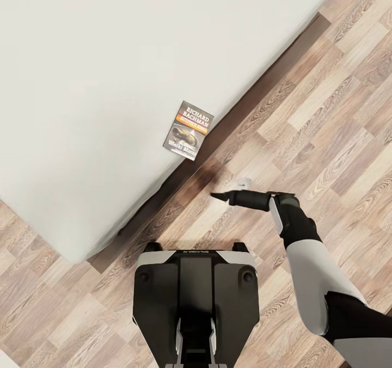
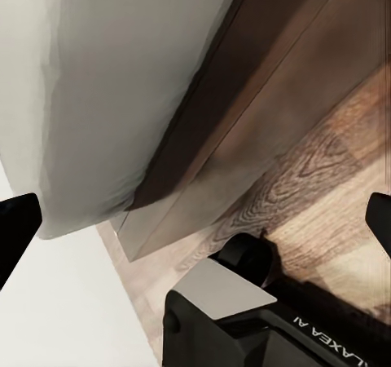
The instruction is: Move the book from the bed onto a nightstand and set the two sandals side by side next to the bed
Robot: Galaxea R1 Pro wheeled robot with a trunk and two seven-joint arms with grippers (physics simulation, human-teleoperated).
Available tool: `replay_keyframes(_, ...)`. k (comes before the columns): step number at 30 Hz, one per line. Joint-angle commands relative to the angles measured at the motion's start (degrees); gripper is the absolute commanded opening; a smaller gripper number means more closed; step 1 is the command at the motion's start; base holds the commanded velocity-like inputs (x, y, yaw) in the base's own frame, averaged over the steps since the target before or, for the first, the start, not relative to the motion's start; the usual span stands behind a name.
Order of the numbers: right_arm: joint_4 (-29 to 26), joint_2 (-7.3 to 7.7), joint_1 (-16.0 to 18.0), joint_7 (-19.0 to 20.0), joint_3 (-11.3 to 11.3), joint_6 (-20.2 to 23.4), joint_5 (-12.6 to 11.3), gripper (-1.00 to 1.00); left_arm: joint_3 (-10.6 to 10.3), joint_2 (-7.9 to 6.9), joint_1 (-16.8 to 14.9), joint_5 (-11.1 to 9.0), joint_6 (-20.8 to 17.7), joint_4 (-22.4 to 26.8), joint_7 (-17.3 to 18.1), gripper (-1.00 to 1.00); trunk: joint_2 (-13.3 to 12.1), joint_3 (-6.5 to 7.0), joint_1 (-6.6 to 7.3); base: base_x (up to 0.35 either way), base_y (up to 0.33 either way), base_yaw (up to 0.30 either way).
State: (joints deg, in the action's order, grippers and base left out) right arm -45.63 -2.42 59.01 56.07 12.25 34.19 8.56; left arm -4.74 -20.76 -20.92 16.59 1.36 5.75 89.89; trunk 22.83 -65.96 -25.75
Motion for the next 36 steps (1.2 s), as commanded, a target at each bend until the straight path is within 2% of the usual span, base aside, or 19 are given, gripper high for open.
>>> replay_keyframes(1, -0.05, 0.05, -0.12, 0.42, 0.38, 0.11, 0.60, 1.00, -0.45, 0.05, 0.00, -0.33, 0.14, 0.05, 0.11, 1.00, 0.09, -0.05, -0.04, 0.000, 0.000, 0.000)
replay_keyframes(13, 0.28, 1.97, -2.83, 0.20, 0.37, -0.84, 0.64, 1.00, -0.45, 0.50, 0.00, -0.31, 0.14, 0.05, 0.11, 1.00, 0.09, -0.05, -0.04, 0.000, 0.000, 0.000)
replay_keyframes(28, 0.82, 2.44, -5.43, 0.13, 0.48, -1.20, 0.62, 1.00, -0.45, 0.65, 0.00, -0.27, 0.22, 0.05, 0.11, 1.00, 0.09, -0.05, -0.04, 0.000, 0.000, 0.000)
replay_keyframes(36, 0.90, 3.20, -7.15, 0.13, 0.71, -1.19, 0.56, 1.00, -0.45, 1.08, 0.00, -0.25, 0.22, 0.05, 0.11, 1.00, 0.09, -0.05, -0.04, 0.000, 0.000, 0.000)
